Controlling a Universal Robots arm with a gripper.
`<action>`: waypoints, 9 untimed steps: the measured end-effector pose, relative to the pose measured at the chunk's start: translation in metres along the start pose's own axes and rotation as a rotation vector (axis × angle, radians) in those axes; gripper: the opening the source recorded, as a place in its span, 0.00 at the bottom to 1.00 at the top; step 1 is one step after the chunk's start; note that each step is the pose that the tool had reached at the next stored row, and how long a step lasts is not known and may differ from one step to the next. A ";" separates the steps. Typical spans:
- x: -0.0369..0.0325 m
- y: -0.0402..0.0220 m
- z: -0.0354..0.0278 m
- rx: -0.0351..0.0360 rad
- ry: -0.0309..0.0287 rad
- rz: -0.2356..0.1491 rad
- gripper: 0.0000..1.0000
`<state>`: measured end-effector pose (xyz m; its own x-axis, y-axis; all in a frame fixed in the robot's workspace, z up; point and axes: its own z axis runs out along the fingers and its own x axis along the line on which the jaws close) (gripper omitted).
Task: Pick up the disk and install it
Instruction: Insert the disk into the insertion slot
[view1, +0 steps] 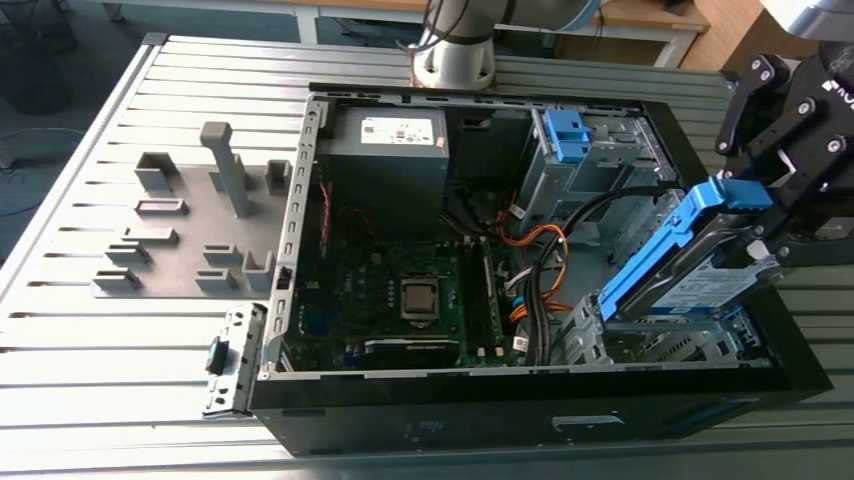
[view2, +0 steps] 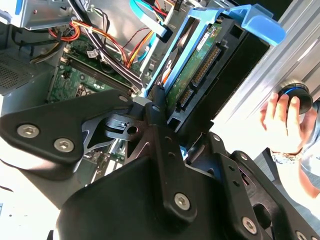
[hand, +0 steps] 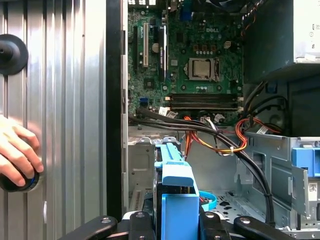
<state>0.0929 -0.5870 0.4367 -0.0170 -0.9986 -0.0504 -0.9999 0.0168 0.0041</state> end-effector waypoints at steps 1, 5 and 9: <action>0.0001 0.0000 0.0012 0.0000 0.0000 0.000 0.36; -0.0011 -0.0003 0.0051 0.0000 0.0002 0.000 0.36; -0.0052 -0.0010 0.0068 -0.0001 0.0000 0.000 0.36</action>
<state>0.0940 -0.5814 0.4302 -0.0169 -0.9986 -0.0504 -0.9999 0.0167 0.0042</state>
